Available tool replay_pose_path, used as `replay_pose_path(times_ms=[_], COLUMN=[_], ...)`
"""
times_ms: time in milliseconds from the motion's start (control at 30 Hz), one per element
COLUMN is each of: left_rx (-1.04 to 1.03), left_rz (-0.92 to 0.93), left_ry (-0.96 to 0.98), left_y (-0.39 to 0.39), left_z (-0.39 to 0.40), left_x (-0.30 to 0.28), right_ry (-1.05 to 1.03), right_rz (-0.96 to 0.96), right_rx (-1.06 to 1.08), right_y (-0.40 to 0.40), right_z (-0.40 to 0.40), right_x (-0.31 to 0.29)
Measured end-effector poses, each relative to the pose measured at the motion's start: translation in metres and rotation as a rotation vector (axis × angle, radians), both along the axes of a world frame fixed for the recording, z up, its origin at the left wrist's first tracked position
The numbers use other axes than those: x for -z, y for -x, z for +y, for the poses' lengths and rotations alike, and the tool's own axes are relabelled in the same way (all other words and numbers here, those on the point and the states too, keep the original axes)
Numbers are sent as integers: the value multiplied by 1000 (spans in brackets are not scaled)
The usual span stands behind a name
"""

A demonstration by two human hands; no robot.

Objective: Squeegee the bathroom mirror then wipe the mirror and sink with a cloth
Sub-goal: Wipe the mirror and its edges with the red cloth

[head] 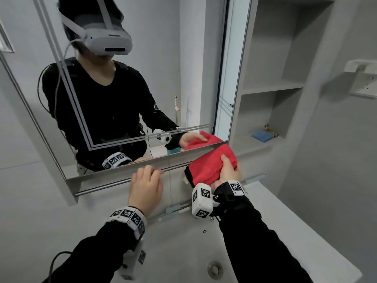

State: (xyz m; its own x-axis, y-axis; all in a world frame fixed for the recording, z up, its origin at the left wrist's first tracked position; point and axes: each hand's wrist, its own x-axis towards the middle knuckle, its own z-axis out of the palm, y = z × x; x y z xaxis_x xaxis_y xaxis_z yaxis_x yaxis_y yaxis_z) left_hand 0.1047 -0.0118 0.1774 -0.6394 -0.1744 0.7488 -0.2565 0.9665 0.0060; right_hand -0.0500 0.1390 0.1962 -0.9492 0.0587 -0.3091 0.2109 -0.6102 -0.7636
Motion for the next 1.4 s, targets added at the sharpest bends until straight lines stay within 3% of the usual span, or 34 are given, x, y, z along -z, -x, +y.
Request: replay_pose_path(times_ms=[100,233,533,1033,1133,1300,1400], left_rx=[-17,-63,-117,-92,-102,-123,-138], left_rz=[74,-41,-159,-188,-201,-186,-170], left_ry=[198,362,405,391,387,364,364], left_y=[4,-1,-9,-18,-22,-34,-49], left_z=[-5,-21,-41,-37,-36,-40,-48], left_x=[-2,1,10,2,-2,-10,-13], right_ry=[-122,-125,-438,-567,-471,-275,-153], right_rz=[56,53,112,296,248,-40,-80], right_rx=[87,183,113,-28,-58,55,20], right_y=[2,6,7,-45,-39,-20,-10], right_z=[-8,-14,-28,-51,-43,-27,-18], right_x=[-2,-11,-32,-17,-20,-45,-57])
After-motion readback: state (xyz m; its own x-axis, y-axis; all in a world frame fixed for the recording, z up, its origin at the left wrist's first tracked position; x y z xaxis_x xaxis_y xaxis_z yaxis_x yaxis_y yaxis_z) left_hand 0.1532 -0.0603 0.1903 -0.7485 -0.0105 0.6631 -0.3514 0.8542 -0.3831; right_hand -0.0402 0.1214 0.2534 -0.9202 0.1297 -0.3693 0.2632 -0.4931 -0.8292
